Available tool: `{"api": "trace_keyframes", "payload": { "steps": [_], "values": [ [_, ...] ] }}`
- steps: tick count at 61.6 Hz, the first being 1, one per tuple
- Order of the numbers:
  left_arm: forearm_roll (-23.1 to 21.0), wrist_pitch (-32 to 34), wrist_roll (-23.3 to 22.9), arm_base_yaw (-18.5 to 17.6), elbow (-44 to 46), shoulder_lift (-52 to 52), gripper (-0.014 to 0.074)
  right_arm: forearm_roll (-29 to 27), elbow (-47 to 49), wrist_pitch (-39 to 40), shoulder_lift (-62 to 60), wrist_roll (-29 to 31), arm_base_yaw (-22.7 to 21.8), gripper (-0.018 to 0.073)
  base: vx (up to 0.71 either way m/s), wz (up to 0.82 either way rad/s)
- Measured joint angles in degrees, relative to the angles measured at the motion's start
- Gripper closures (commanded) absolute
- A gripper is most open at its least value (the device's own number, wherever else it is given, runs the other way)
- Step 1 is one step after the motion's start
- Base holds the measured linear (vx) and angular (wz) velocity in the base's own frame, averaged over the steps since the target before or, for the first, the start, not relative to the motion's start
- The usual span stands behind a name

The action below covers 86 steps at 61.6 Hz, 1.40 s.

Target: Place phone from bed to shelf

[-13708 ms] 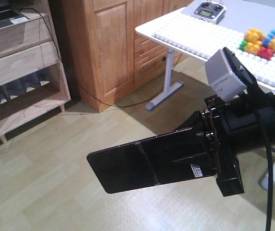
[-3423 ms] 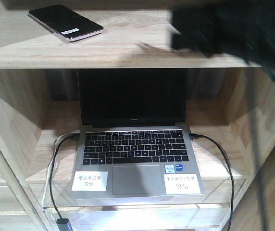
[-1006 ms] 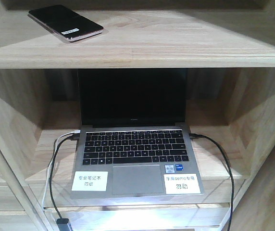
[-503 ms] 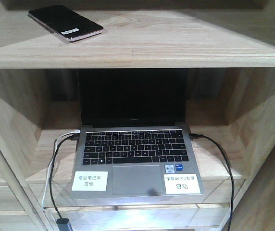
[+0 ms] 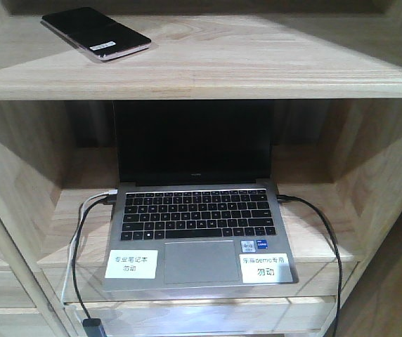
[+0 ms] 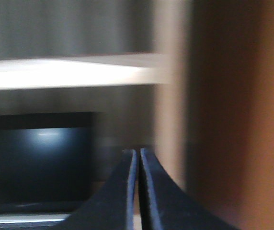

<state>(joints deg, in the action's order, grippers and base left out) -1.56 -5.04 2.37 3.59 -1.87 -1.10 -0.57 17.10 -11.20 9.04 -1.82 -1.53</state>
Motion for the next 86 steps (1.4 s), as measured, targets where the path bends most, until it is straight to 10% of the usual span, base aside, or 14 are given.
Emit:
{"api": "trace_keyframes", "payload": {
  "steps": [32, 86],
  "values": [
    [0.0, 0.0, 0.0, 0.0, 0.0, 0.0, 0.0595, -0.16, -18.24, 7.89, -8.83, 0.11, -1.25, 0.0564, 0.0, 0.0],
    [0.0, 0.03, 0.0, 0.0, 0.0, 0.0, 0.0595, -0.16, -18.64, 8.7, -9.67, 1.82, 0.75, 0.0564, 0.0, 0.0]
  ]
}}
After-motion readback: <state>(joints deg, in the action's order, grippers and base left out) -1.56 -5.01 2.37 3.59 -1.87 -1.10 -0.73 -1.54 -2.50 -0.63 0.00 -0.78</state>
